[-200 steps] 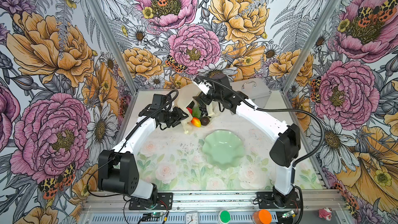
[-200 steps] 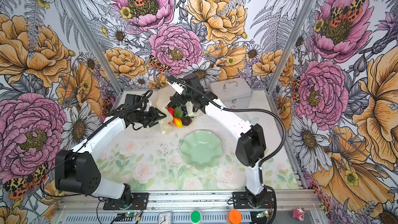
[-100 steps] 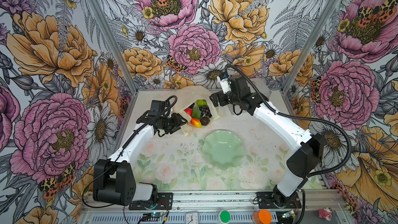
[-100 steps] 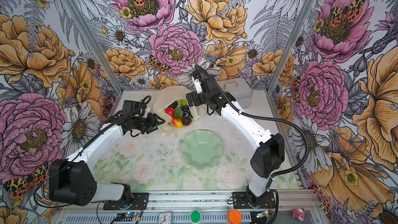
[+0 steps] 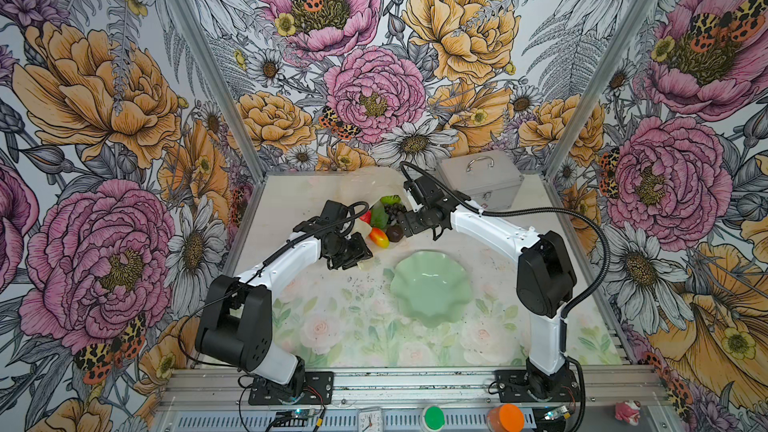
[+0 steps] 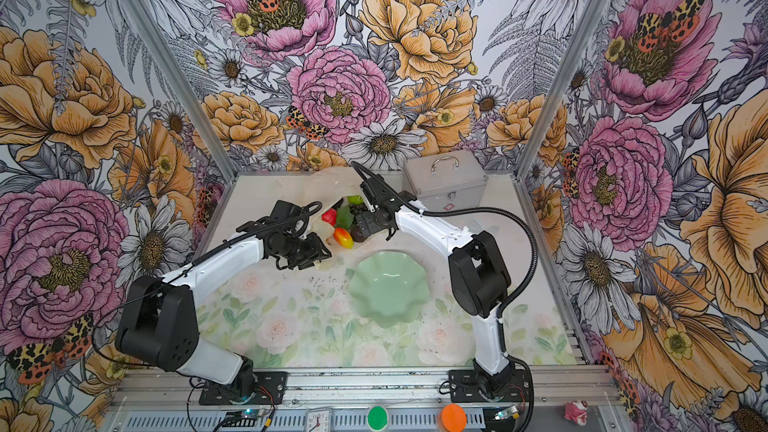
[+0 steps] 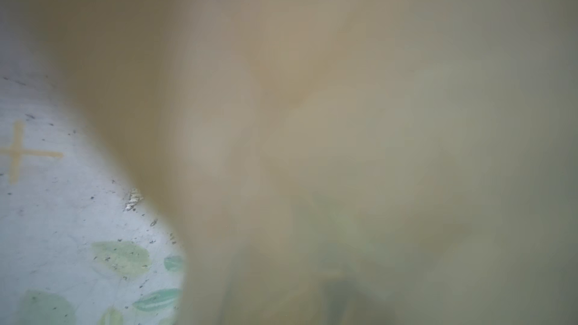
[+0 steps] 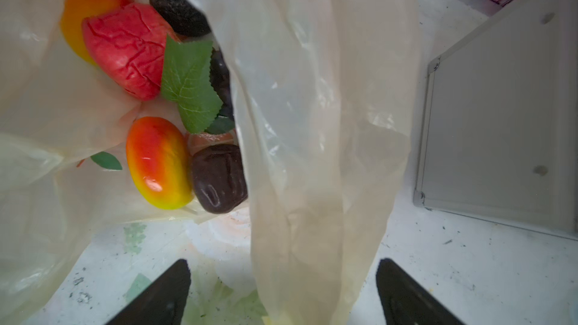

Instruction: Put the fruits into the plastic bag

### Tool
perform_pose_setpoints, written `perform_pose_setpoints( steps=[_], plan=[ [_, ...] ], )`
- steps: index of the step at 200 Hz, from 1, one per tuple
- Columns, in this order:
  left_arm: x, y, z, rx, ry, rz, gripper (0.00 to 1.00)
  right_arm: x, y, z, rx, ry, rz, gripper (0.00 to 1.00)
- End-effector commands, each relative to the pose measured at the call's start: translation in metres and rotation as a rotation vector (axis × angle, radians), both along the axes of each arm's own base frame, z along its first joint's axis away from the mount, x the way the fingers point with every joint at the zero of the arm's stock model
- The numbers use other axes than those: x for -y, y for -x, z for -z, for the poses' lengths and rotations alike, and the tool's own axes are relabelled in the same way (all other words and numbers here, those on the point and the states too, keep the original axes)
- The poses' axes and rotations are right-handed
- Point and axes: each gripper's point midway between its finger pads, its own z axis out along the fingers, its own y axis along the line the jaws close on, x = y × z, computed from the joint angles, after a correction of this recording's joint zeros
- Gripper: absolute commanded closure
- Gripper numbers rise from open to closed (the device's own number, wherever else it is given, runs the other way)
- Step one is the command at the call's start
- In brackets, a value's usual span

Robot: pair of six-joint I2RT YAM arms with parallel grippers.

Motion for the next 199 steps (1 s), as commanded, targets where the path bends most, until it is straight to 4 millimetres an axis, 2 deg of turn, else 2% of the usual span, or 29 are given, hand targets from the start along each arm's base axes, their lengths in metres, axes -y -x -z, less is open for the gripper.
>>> perform_pose_setpoints(
  steps=[1,16,53,62,88,127,159,169,187,194,199],
  plan=[
    [0.0,-0.012,-0.012,0.046,-0.018,-0.01,0.72,0.009,-0.012,0.003,0.013,0.016,0.038,0.19],
    [0.0,-0.014,-0.013,0.048,-0.017,-0.013,0.79,0.015,-0.016,0.007,-0.005,0.002,0.049,0.35],
    [-0.001,-0.016,-0.017,0.054,-0.002,-0.021,0.99,0.028,-0.025,0.003,-0.011,-0.029,0.071,0.87],
    [-0.003,-0.017,-0.019,0.057,0.003,-0.026,1.0,0.03,-0.028,-0.001,-0.005,-0.037,0.076,1.0],
    [-0.009,-0.022,-0.034,0.086,0.035,-0.048,1.0,0.029,-0.034,-0.029,0.042,-0.082,0.071,1.0],
    [-0.029,-0.04,-0.072,0.161,0.102,-0.122,1.0,0.018,-0.053,-0.095,0.144,-0.22,0.064,1.0],
    [-0.042,-0.072,-0.106,0.219,0.166,-0.169,1.0,0.005,-0.08,-0.146,0.222,-0.355,0.058,1.0],
    [-0.046,-0.085,-0.118,0.242,0.187,-0.187,1.0,0.0,-0.092,-0.156,0.237,-0.397,0.057,1.0],
    [-0.055,-0.107,-0.145,0.297,0.225,-0.223,1.0,-0.011,-0.111,-0.187,0.286,-0.501,0.064,1.0],
    [-0.058,-0.115,-0.157,0.319,0.236,-0.236,1.0,-0.014,-0.119,-0.193,0.294,-0.536,0.072,1.0],
    [-0.062,-0.12,-0.165,0.336,0.245,-0.246,1.0,-0.017,-0.124,-0.206,0.319,-0.569,0.07,1.0]
  ],
)
